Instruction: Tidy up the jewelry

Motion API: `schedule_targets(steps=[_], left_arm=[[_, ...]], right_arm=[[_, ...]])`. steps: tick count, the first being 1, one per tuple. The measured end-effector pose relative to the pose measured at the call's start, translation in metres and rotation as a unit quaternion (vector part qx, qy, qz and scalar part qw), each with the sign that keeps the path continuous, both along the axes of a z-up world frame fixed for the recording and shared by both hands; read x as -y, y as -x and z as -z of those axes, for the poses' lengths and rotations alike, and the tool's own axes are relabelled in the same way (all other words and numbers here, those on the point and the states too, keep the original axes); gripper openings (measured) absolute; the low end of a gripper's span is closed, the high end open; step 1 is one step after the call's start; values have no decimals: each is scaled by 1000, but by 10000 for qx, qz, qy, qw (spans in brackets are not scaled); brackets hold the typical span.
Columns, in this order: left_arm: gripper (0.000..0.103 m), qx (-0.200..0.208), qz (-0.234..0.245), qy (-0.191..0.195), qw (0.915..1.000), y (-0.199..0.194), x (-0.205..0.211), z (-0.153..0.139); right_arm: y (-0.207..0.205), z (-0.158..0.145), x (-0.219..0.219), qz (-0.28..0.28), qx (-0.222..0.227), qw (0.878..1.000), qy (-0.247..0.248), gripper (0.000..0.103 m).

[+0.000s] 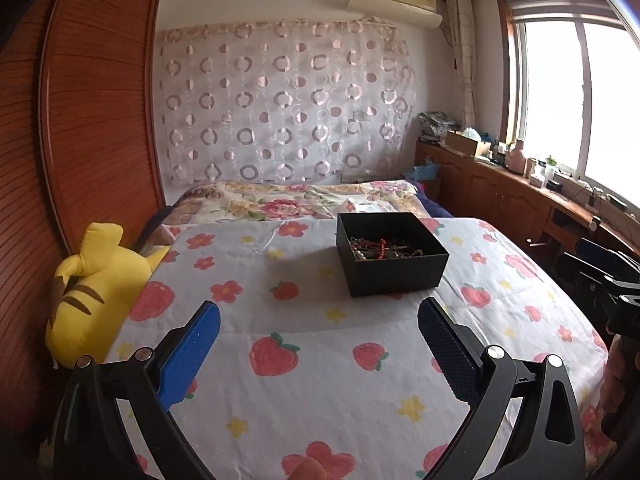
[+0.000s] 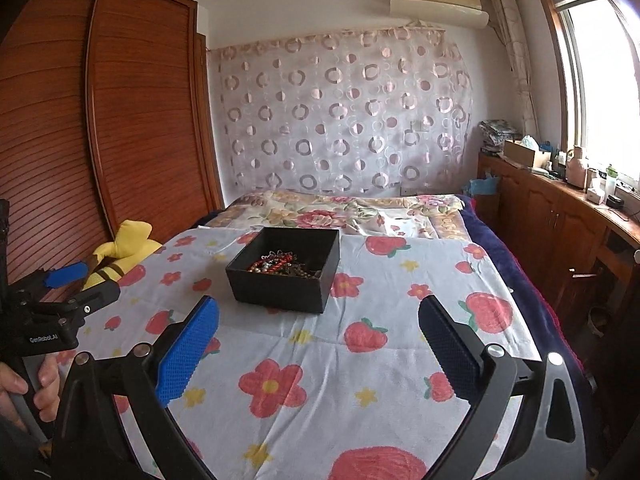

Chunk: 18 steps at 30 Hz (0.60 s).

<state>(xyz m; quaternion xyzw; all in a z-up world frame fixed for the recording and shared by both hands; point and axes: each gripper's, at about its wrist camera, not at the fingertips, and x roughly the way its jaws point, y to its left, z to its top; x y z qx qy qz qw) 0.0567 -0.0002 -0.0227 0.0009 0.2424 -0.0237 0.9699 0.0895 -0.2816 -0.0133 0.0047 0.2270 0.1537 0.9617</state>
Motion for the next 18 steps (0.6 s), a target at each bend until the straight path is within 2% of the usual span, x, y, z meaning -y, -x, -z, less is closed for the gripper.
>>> schedule_targets(steps=[18], left_arm=[[96, 114, -94, -6, 9999, 5, 3, -3]], right_arm=[[4, 2, -4, -35, 13, 10000, -8, 101]])
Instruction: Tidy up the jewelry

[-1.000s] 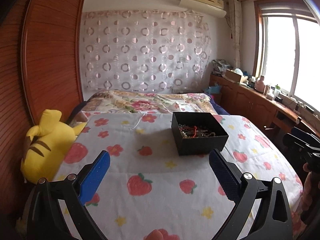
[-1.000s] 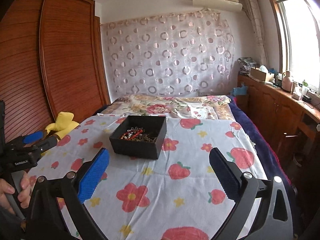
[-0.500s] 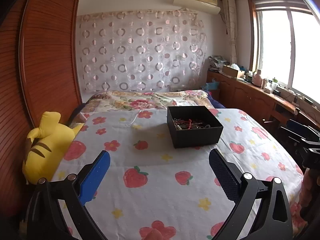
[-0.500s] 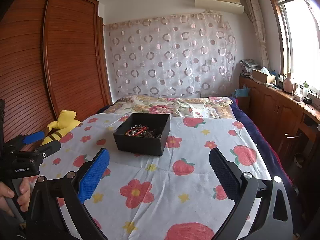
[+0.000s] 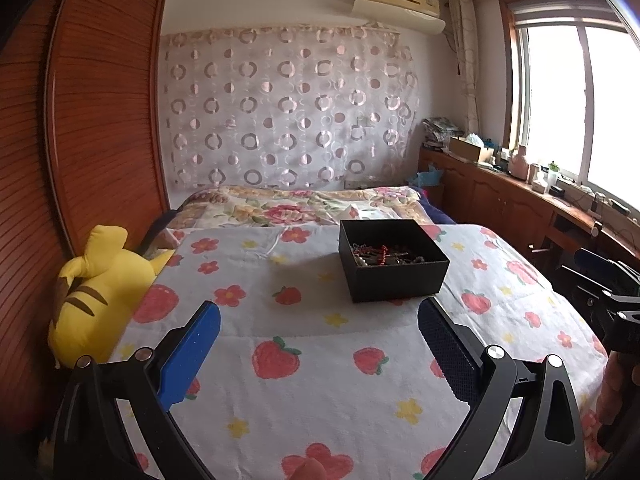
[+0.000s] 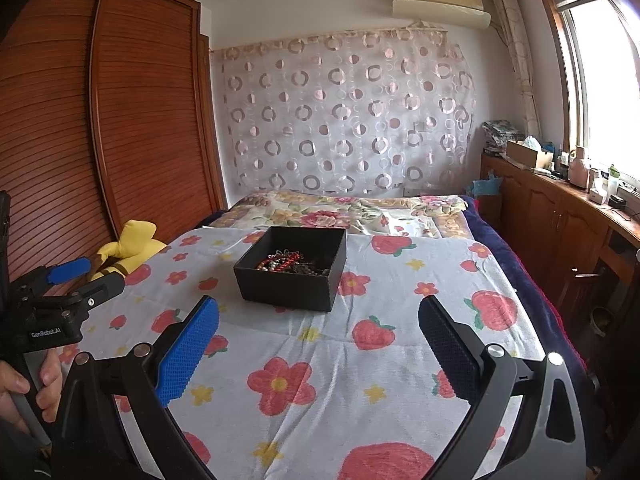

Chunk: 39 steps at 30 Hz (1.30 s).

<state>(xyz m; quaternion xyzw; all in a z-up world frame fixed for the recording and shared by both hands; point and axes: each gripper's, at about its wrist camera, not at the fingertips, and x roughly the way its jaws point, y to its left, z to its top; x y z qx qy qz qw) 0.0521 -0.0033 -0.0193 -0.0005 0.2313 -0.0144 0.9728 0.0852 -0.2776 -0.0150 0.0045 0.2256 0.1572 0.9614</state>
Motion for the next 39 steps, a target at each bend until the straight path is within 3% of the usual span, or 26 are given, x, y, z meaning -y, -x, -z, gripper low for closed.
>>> schedule_targets(steps=[39], left_arm=[[96, 122, 30, -29, 9999, 4, 12, -22]], right_arm=[[2, -3, -3, 40, 44, 10000, -18, 101]])
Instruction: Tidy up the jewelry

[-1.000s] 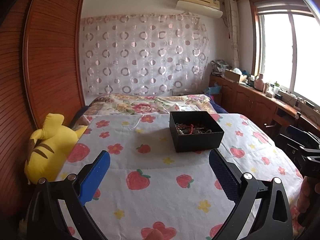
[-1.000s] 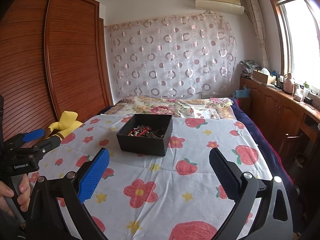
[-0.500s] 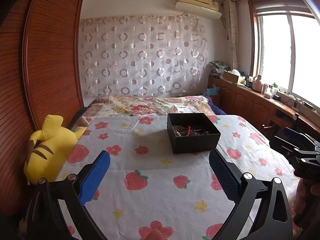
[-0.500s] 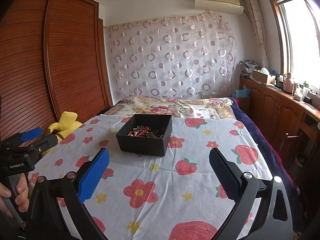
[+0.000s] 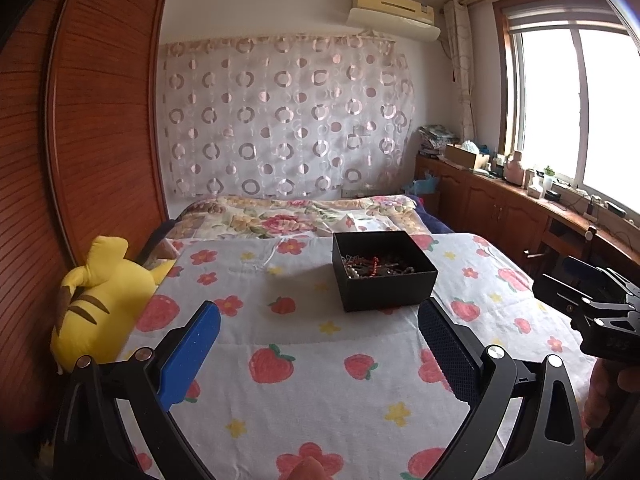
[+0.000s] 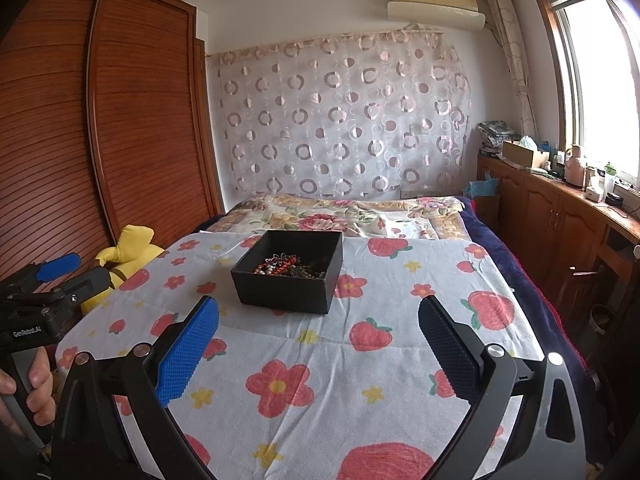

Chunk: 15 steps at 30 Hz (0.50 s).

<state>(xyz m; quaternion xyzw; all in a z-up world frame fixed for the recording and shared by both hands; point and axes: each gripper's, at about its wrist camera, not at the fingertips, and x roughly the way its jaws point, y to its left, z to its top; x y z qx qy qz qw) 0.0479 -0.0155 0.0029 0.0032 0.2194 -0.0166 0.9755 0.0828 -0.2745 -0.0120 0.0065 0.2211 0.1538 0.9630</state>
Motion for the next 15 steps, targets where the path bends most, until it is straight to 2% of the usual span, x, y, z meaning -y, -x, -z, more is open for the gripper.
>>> schedule_targets(steps=[15], left_arm=[[96, 4, 1, 0, 10000, 2, -1, -1]], right_arm=[[1, -1, 2, -9, -7, 10000, -30, 101]])
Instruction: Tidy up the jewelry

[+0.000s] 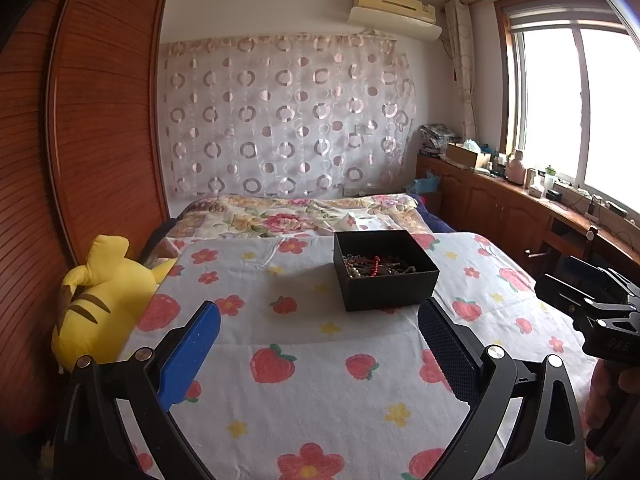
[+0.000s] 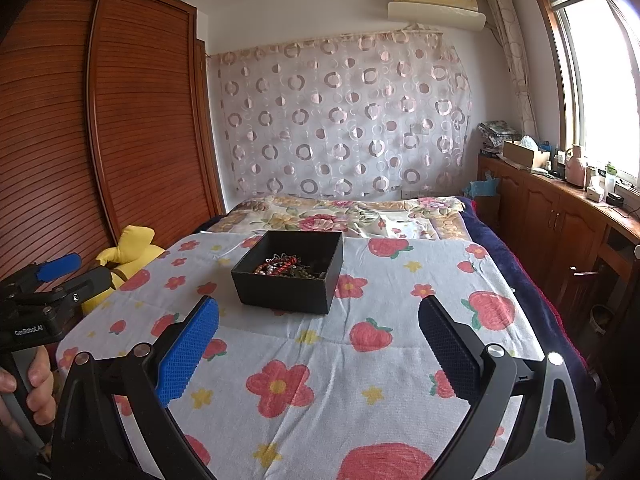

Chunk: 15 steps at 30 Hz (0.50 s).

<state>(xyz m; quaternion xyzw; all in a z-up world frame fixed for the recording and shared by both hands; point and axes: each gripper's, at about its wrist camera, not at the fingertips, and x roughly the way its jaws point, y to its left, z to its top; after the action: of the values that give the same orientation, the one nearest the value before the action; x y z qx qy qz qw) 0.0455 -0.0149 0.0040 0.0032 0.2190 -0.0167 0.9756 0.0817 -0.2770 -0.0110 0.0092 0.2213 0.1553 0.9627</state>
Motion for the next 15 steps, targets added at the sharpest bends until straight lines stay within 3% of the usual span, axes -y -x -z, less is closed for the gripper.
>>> schedule_targets(steps=[15], left_arm=[[96, 32, 30, 36, 10000, 0, -1, 1]], right_arm=[[0, 0, 0, 0, 16, 10000, -7, 101]])
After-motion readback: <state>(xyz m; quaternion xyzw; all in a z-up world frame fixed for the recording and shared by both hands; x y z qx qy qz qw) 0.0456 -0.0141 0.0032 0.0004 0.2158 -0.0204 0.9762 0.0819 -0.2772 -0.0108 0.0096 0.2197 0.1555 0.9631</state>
